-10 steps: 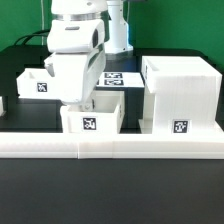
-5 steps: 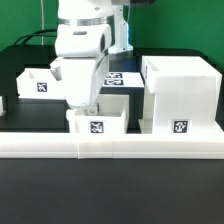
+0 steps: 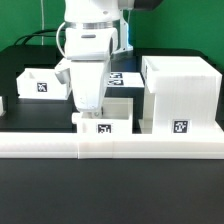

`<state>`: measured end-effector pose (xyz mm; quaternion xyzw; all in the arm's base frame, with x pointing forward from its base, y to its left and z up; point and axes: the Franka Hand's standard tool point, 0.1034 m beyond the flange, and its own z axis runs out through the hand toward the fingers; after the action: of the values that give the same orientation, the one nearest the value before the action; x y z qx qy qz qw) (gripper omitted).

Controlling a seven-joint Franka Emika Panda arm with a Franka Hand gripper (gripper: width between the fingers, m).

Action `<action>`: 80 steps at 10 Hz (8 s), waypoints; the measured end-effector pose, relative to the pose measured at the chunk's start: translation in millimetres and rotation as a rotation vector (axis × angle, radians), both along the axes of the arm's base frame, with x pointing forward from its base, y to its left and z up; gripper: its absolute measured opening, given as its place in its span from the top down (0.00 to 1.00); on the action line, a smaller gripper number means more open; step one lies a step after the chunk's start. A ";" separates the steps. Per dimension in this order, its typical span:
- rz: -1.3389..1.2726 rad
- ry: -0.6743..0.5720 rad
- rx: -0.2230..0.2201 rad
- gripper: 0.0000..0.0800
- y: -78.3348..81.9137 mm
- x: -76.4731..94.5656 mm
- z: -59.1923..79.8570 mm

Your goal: Assemble drawer

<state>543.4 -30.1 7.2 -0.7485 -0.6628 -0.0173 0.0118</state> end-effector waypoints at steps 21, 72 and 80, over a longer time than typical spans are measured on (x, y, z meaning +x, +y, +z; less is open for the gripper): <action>-0.005 -0.023 -0.013 0.95 15.4 4.7 1.2; 0.177 0.080 0.138 0.19 -49.0 8.2 13.0; 0.054 0.112 0.112 0.19 -9.0 10.6 2.7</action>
Offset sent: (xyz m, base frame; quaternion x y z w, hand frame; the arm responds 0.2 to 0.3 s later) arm 0.0027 0.0085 0.0013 0.0257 0.0139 -0.0080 0.9995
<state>554.0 -39.2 9.9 -0.7283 -0.6790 -0.0121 0.0915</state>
